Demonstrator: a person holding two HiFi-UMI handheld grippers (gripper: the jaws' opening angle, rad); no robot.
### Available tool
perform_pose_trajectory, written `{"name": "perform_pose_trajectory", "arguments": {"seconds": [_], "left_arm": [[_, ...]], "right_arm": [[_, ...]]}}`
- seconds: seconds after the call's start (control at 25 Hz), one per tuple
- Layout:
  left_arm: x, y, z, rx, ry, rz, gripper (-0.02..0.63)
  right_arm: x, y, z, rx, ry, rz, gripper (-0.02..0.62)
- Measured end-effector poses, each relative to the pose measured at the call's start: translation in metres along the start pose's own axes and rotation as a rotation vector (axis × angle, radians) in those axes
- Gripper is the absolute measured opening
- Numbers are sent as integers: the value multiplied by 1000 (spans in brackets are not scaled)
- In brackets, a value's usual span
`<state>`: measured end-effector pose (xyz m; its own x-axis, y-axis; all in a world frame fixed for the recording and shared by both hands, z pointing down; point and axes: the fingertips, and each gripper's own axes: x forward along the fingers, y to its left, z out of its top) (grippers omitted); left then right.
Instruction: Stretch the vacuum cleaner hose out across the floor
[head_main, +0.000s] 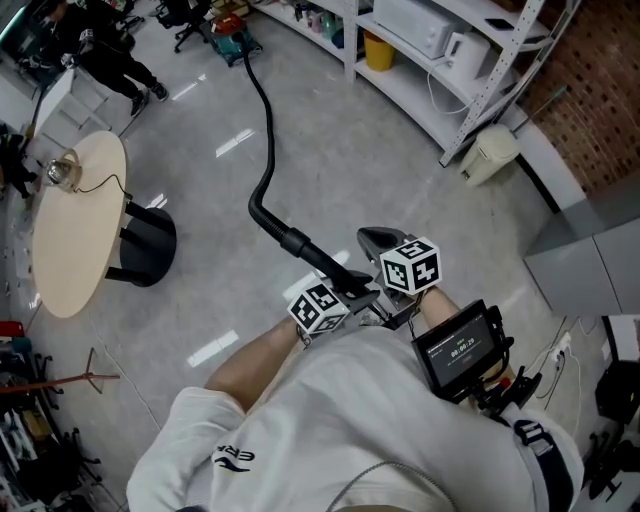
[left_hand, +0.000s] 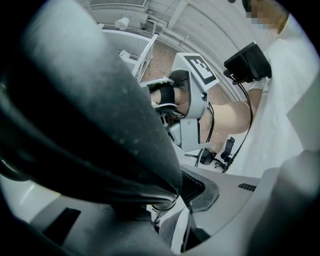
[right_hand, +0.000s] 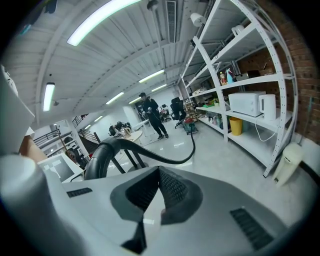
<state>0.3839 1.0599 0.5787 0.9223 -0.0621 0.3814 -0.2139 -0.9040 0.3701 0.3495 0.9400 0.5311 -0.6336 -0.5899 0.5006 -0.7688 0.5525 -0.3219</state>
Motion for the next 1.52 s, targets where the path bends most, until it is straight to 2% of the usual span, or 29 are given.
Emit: {"name": "perform_pose_trajectory", "arguments": {"seconds": [1.52], "left_arm": [[2, 1, -1, 29, 36, -22, 133]], "right_arm": [[1, -11, -3, -1, 21, -36, 0]]}}
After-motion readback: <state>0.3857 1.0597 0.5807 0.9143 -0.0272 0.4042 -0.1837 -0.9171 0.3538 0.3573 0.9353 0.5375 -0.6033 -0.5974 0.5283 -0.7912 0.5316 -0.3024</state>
